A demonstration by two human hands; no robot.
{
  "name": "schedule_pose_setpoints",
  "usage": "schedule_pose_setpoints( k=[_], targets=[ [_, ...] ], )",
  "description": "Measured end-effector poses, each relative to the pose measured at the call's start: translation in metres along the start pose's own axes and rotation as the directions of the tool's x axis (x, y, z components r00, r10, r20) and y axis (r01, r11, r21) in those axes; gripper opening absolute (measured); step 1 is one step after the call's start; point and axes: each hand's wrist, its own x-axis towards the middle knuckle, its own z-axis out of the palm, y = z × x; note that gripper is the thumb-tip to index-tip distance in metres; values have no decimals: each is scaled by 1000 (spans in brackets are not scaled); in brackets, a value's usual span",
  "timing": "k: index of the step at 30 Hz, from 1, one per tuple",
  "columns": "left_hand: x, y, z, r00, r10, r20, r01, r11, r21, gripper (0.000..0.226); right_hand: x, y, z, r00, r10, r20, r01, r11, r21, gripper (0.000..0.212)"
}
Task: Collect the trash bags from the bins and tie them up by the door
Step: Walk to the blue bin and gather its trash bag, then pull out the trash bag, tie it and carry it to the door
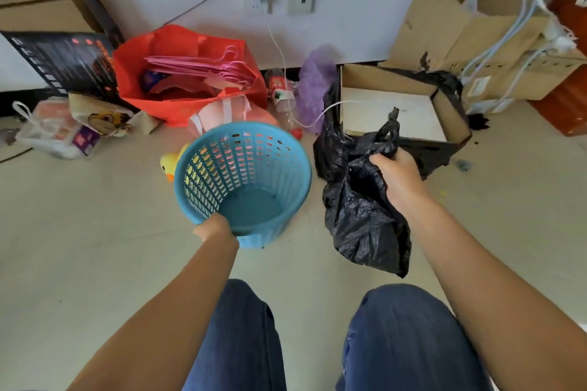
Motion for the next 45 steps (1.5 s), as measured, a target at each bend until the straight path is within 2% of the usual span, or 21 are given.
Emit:
schedule_pose_setpoints(
  k=[3, 6, 10, 12, 13, 15, 18, 20, 22, 23, 24, 26, 27, 29, 31, 33, 36, 38, 41, 43, 45],
  targets=[
    [-5, -9, 7, 998, -41, -47, 38, 998, -53, 42, 14, 39, -1, 998, 10, 56, 0, 985, -173, 16],
    [-26, -27, 18, 994, -110, -15, 107, 986, -126, 43, 18, 64, -5, 997, 24, 68, -5, 965, -263, 10],
    [-68, -68, 41, 956, -146, 253, 171, 982, -81, 58, 7, 83, -12, 976, 15, 219, 54, 950, -307, 11],
    [-89, -84, 56, 885, -86, 458, 79, 996, 33, 42, 3, 90, -18, 955, -30, 294, 134, 931, -340, 14],
    [-98, -88, 65, 830, -41, 556, -18, 995, 100, 34, 4, 94, -21, 949, -70, 308, 187, 910, -370, 15],
    [-114, -86, 84, 700, 52, 712, -283, 936, 210, 41, 4, 96, -27, 936, -124, 328, 269, 855, -443, 21],
    [-131, -79, 108, 509, 132, 851, -676, 672, 301, 47, 3, 95, -35, 915, -160, 370, 352, 764, -541, 31],
    [-133, -75, 123, 437, 216, 873, -870, 349, 349, 49, 2, 92, -43, 899, -236, 369, 417, 721, -554, 28],
    [-132, -70, 133, 353, 286, 891, -935, 67, 349, 37, 0, 91, -50, 888, -353, 296, 460, 713, -529, 25],
    [-132, -66, 137, 314, 315, 896, -946, 21, 324, 29, -2, 91, -54, 892, -391, 225, 450, 738, -503, 26],
    [-131, -61, 139, 291, 345, 892, -955, 50, 292, 21, -3, 91, -59, 904, -403, 138, 419, 780, -465, 28],
    [-134, -49, 139, 330, 415, 848, -936, 264, 234, 16, -2, 91, -71, 937, -344, -50, 304, 880, -364, 27],
    [-136, -44, 138, 359, 441, 823, -911, 358, 206, 15, 0, 91, -77, 955, -249, -160, 203, 945, -258, 26],
    [-140, -37, 136, 388, 491, 780, -876, 460, 146, 11, 10, 92, -90, 938, 130, -322, -85, 985, 148, 30],
    [-143, -33, 135, 409, 504, 761, -849, 515, 116, 9, 16, 94, -101, 842, 502, -199, -339, 777, 530, 28],
    [-145, -29, 137, 435, 469, 768, -824, 551, 131, 12, 16, 100, -106, 785, 618, -37, -432, 590, 682, 26],
    [-142, -24, 138, 451, 403, 796, -810, 560, 176, 13, 7, 95, -111, 795, 597, 107, -478, 509, 716, 40],
    [-140, -21, 138, 448, 401, 799, -812, 557, 176, 18, 10, 88, -113, 825, 563, 44, -463, 631, 622, 33],
    [-140, -16, 134, 412, 462, 786, -815, 572, 91, 11, 25, 82, -119, 862, 412, -295, -318, 893, 318, 13],
    [-141, -11, 131, 395, 503, 769, -806, 592, 27, 12, 30, 73, -121, 899, 319, -301, -260, 940, 219, 15],
    [-141, -5, 129, 391, 506, 769, -796, 605, 6, 15, 33, 64, -121, 913, 353, -206, -282, 909, 306, 33]
  ],
)
